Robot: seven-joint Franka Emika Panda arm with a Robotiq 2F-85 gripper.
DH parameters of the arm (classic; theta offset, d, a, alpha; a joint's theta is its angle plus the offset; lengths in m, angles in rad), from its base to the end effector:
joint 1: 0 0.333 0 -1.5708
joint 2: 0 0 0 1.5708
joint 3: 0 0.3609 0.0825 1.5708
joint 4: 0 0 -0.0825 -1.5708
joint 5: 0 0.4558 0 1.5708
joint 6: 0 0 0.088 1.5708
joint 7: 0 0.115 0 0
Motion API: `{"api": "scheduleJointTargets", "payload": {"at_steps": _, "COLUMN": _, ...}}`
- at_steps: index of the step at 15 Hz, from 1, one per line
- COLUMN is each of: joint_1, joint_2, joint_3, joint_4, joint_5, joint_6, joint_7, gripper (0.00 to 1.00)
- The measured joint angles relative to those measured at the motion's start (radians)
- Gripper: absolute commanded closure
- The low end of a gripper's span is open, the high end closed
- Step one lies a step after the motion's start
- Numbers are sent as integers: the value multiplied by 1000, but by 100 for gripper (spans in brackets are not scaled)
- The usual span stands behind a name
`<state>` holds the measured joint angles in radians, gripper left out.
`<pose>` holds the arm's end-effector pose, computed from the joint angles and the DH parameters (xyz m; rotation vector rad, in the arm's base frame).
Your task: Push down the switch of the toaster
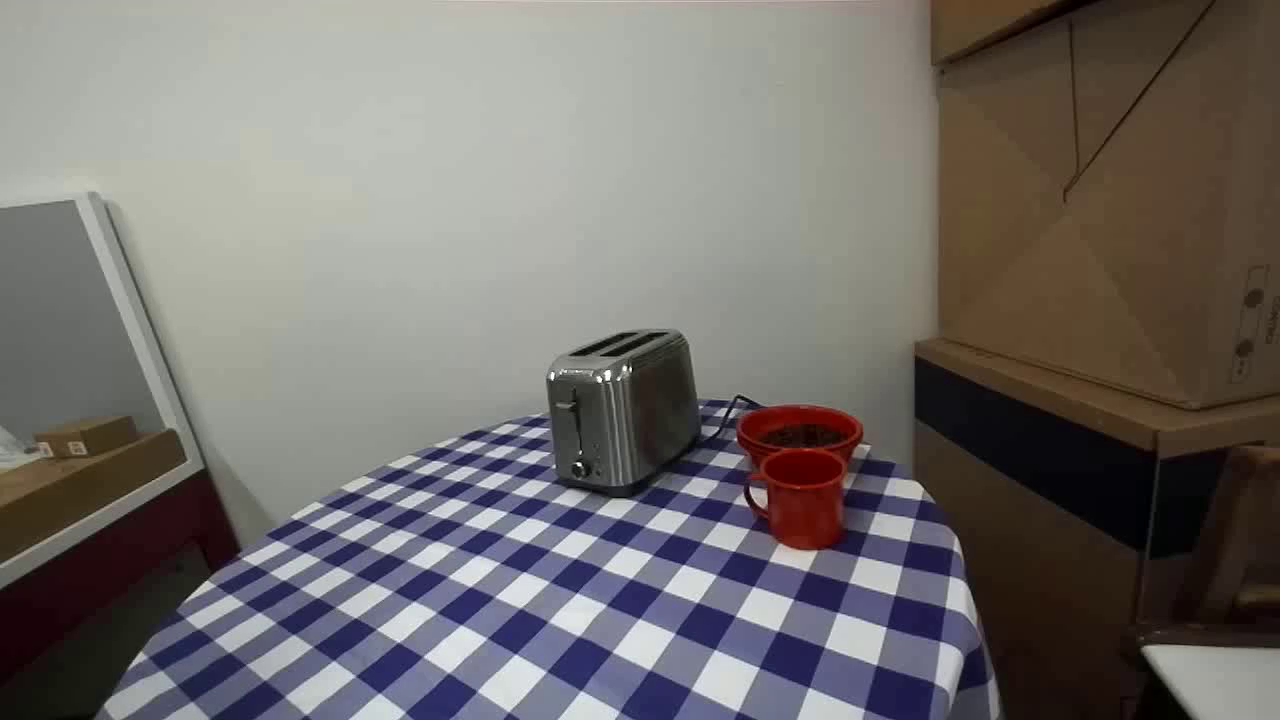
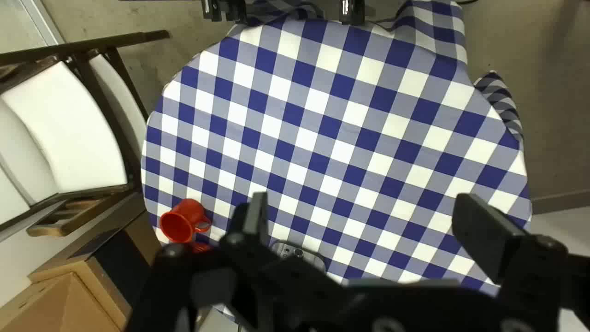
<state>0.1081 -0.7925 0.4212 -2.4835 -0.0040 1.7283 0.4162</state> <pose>0.3103 0.2027 0.5352 2.8597 -0.0057 0.1626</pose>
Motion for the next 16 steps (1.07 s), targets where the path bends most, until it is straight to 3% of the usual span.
{"api": "scheduleJointTargets", "payload": {"at_steps": 9, "joint_1": -2, "joint_2": 3, "joint_3": 0, "joint_4": -1, "joint_5": -9, "joint_6": 5, "joint_7": 5, "gripper": 0}}
{"api": "scheduleJointTargets", "payload": {"at_steps": 16, "joint_1": -64, "joint_2": 87, "joint_3": -55, "joint_4": -34, "joint_5": -50, "joint_6": 257, "joint_7": 16, "gripper": 0}}
